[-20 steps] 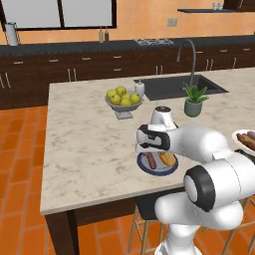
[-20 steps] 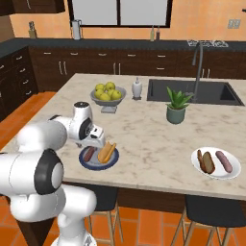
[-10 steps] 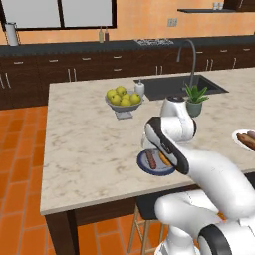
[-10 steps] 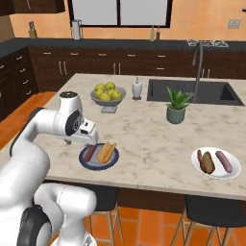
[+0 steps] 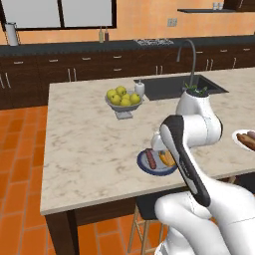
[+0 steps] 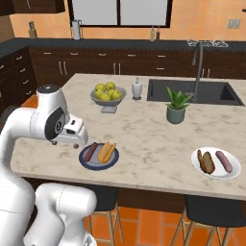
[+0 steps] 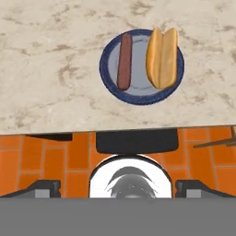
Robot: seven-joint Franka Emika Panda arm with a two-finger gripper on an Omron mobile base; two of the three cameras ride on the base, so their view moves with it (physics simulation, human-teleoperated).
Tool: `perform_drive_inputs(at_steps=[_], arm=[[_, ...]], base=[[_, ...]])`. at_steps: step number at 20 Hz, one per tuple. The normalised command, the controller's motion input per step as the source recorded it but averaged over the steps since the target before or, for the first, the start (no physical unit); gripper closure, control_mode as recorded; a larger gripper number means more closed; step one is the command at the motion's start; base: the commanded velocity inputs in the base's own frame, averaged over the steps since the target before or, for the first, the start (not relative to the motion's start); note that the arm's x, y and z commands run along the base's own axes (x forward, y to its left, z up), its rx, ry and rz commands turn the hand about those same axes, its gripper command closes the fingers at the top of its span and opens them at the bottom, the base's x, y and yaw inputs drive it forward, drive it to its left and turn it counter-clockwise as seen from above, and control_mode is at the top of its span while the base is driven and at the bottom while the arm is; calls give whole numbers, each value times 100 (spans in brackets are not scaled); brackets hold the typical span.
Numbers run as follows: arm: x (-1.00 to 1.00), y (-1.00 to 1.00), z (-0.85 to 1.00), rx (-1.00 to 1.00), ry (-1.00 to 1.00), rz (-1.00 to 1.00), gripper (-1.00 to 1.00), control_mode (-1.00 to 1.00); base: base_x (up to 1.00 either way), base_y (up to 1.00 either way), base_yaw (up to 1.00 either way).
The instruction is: Place one bun and one sausage from the bowl on each plate.
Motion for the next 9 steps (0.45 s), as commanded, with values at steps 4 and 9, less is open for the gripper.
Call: perform_drive_inputs(at_steps=[4,9], arm=[[-81,0,69,0,0,0,-100,-100],[-53,-1,62,0,0,0,-100,-100]], base=[[0,0,0],[0,0,0]])
